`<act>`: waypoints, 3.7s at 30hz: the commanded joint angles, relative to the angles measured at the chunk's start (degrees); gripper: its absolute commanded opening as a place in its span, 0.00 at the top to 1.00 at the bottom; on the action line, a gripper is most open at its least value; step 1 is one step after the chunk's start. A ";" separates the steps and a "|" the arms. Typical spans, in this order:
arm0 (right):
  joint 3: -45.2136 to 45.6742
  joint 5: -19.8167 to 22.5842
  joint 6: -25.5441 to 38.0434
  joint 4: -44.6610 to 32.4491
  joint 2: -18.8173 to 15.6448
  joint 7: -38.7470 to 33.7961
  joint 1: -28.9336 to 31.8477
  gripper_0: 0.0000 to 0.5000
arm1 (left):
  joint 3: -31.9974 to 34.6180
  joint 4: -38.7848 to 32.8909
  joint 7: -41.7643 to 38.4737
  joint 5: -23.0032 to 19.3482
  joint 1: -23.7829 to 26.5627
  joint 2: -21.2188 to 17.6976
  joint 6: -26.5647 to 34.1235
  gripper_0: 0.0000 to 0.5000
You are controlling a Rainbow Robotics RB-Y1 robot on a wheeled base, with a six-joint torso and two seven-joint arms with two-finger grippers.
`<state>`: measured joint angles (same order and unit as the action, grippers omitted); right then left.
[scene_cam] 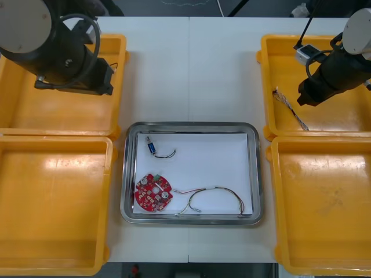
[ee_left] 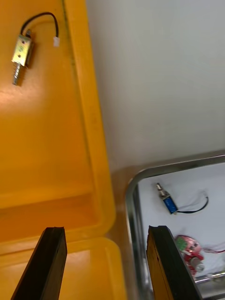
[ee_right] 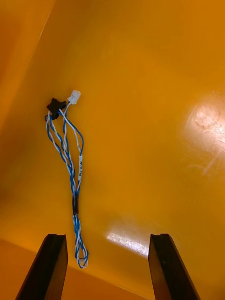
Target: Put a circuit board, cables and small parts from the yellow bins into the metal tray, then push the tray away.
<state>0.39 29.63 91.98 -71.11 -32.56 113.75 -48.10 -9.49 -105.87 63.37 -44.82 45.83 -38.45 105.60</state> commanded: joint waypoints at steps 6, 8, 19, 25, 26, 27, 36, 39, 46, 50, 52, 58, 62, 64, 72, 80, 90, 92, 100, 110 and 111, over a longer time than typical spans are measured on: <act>-2.41 -1.77 -3.83 -0.61 2.59 1.12 2.04 0.00 | 5.28 11.47 13.18 -2.20 -0.13 -5.49 -11.12 0.00; -2.41 -1.68 -4.71 -0.61 2.68 1.39 2.83 0.00 | 5.36 13.58 15.82 -2.20 -0.13 -5.67 -14.28 0.00; -3.82 -1.68 -10.07 -0.61 2.94 1.92 6.70 0.00 | 5.36 24.92 33.40 -2.90 -0.13 -5.85 -29.84 0.00; -4.17 -2.56 -10.33 -0.61 3.38 1.83 7.14 0.00 | 5.28 31.33 42.10 -4.40 -0.13 -5.41 -36.96 0.00; -4.26 -2.65 -10.33 -0.61 3.38 1.83 7.23 0.00 | 5.28 31.69 42.62 -4.57 -0.13 -5.32 -37.40 0.00; -4.34 -2.83 -10.33 -0.61 3.38 1.92 7.32 0.00 | 5.28 32.57 43.77 -4.84 -0.13 -4.88 -38.36 0.00; -4.34 -3.27 -10.33 -0.61 3.38 1.65 7.40 0.99 | -0.09 40.65 49.13 -10.90 -0.13 -2.95 -51.28 0.00; -4.34 -3.18 -10.33 -0.61 3.29 1.39 7.40 1.00 | -2.99 41.62 49.13 -11.78 -0.13 -2.77 -54.45 0.00; -3.99 -6.26 -9.63 -4.39 3.29 1.21 7.40 1.00 | -5.45 41.97 48.78 -11.34 -0.13 -1.45 -55.68 0.00; -3.20 -8.54 -6.73 -8.08 3.29 0.95 7.40 1.00 | -7.82 43.02 48.51 -10.99 -0.13 -0.66 -58.67 0.00; -2.32 -8.98 -4.62 -9.93 3.29 1.04 7.32 1.00 | -8.87 43.46 48.43 -10.99 -0.22 -0.49 -60.07 0.00; 1.28 -9.07 4.08 -17.04 3.21 1.39 7.40 1.00 | -9.40 44.08 48.34 -10.46 -0.13 0.83 -61.48 0.00; 3.48 -9.16 10.41 -22.76 3.21 1.39 7.32 1.00 | -9.58 44.96 48.51 -9.58 -0.22 1.62 -62.88 0.00; 4.36 -8.98 13.22 -25.22 2.94 1.48 7.32 1.00 | -10.28 45.13 48.51 -9.41 -0.13 1.71 -63.85 0.00; 4.53 -3.27 18.02 -36.73 1.01 1.56 7.32 1.00 | -11.16 46.10 48.78 -8.88 -0.22 2.33 -65.96 0.00; 3.39 9.83 18.02 -42.80 -1.45 1.83 6.96 1.00 | -11.16 46.19 49.13 -8.53 -0.92 2.24 -66.58 1.00; -5.31 18.44 18.02 -48.16 -3.91 0.95 5.21 1.00 | -5.53 42.67 48.51 -11.52 -0.66 -1.36 -56.73 1.00; -7.95 19.06 18.02 -48.77 -3.82 0.86 4.59 1.00 | -3.07 41.44 48.07 -11.25 -0.66 -2.51 -52.78 1.00; -16.56 16.95 18.02 -50.88 -1.72 0.51 4.15 1.00 | 3.78 38.63 46.40 -10.11 -0.66 -4.97 -41.09 1.00; -28.43 7.37 14.36 -47.89 2.68 0.51 4.24 1.00 | 7.74 24.04 33.31 -1.15 -3.30 -5.14 -25.53 1.00; -28.87 7.10 13.75 -47.28 2.94 0.51 4.24 1.00 | 7.91 23.25 32.60 -1.15 -3.65 -5.06 -25.00 1.00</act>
<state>-25.33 37.94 107.82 -119.51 -31.93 113.83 -41.68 -3.05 -77.85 108.41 -46.99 43.76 -41.15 78.18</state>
